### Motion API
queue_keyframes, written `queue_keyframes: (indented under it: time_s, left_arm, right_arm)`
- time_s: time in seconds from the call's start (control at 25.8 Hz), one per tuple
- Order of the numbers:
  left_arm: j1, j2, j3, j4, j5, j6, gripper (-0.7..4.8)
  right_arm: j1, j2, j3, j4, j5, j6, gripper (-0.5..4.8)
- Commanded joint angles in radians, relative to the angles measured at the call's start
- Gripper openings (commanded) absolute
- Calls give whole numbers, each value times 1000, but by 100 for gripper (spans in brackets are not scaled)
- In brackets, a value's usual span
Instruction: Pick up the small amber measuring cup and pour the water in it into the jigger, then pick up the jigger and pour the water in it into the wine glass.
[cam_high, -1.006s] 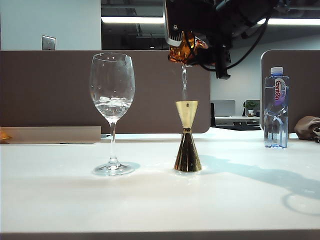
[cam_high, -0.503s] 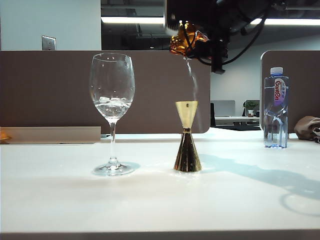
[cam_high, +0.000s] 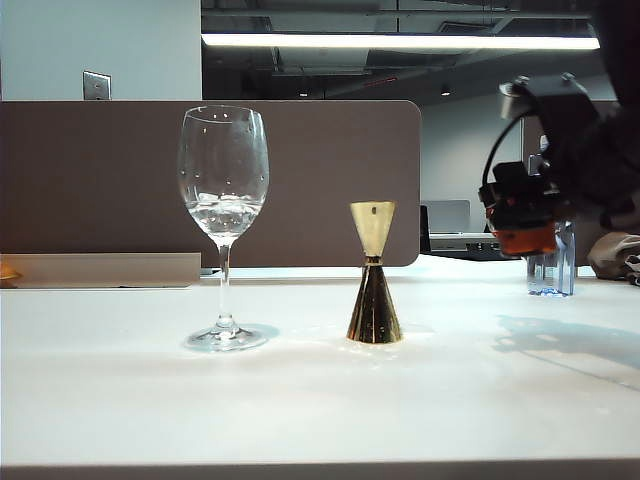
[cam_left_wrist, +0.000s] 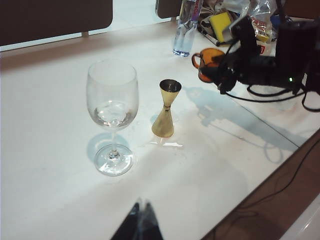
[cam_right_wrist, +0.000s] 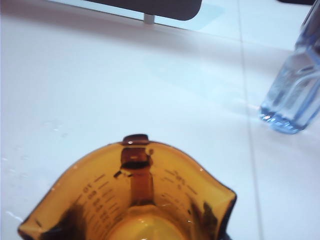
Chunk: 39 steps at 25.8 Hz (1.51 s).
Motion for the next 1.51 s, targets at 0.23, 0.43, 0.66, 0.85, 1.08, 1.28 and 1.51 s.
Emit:
queue_keyframes:
  time_s: [0.23, 0.43, 0.66, 0.85, 1.08, 1.28, 1.51]
  left_arm:
    - [-1, 0, 4, 8, 1, 4, -2]
    - [-1, 0, 4, 8, 0, 4, -2]
    - [-1, 0, 4, 8, 0, 4, -2]
    - [-1, 0, 4, 8, 0, 4, -2]
    - [-1, 0, 4, 8, 0, 4, -2]
    - [-1, 0, 4, 8, 0, 4, -2]
    - [-1, 0, 4, 8, 0, 4, -2]
  right_arm:
    - [-17, 121, -58, 224, -134, 75, -5]
    - [-17, 217, -58, 299, -138, 89, -5]
    - [-17, 278, -58, 309, -138, 89, 33]
    - [-17, 300, -59, 309, -138, 90, 92]
    - [-17, 298, -62, 309, -121, 90, 272]
    - [-11, 282, -70, 309, -101, 90, 370]
    - [-7, 212, -87, 272, -42, 89, 471]
